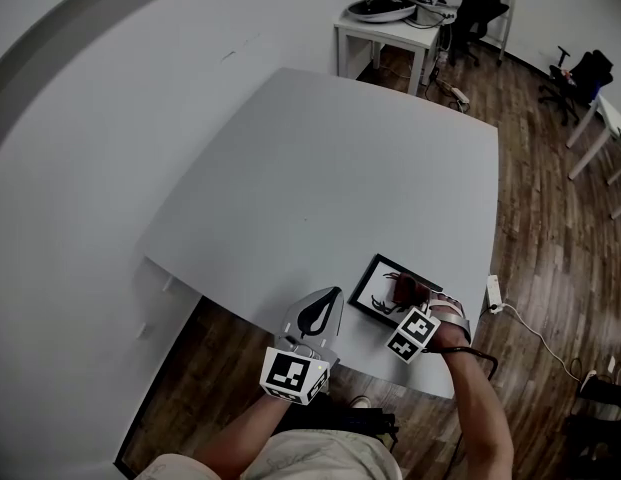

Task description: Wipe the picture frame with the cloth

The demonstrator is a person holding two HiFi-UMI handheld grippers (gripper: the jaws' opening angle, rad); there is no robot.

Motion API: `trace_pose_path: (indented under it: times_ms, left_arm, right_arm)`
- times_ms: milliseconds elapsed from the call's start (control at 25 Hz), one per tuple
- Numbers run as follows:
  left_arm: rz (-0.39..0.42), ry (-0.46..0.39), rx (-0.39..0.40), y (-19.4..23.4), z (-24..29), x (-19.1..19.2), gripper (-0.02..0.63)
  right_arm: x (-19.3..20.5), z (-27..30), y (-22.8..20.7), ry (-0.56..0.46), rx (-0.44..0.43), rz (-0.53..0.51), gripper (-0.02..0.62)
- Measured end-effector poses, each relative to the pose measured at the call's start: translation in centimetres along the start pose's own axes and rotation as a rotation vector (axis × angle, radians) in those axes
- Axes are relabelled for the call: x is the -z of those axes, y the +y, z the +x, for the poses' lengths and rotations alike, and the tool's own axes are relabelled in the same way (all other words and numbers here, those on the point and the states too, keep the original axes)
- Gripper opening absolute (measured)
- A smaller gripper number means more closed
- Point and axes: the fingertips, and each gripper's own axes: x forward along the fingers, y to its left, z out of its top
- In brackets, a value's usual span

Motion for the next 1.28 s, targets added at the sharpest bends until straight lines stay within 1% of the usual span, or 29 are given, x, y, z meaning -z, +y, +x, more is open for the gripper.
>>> trace_pose_path:
  times_ms: [320, 640, 880, 1040, 1280]
  left_arm:
    - [0.006, -0.005, 0.006, -0.2, 0.3, -0.1, 0.002]
    - [0.0, -0.002, 0.017, -0.8, 0.5, 0.0, 0.0]
    - [-0.008, 0.0, 0.024, -1.5, 0.5, -0.1, 0.002]
    - [-0.007, -0.001, 0.035, -2.0, 0.6, 0.2, 0.002]
    - [-0.009, 0.0, 0.039, -2.1, 0.5, 0.3, 0.0]
  right_arm:
    - [-0.4, -2.4, 3.1, -0.043, 0.0, -0.074, 0.06]
    - [0.0, -5.2, 6.3, -0.061, 0.005, -0.094, 0.06]
    - [0.1, -6.0, 8.0, -0.068, 0.009, -0.104, 0.06]
    - [0.3, -6.1, 7.7, -0.074, 0.029, -0.097, 0.06]
    - [1.4, -6.9, 4.4, -0.08, 0.08, -0.045, 0.06]
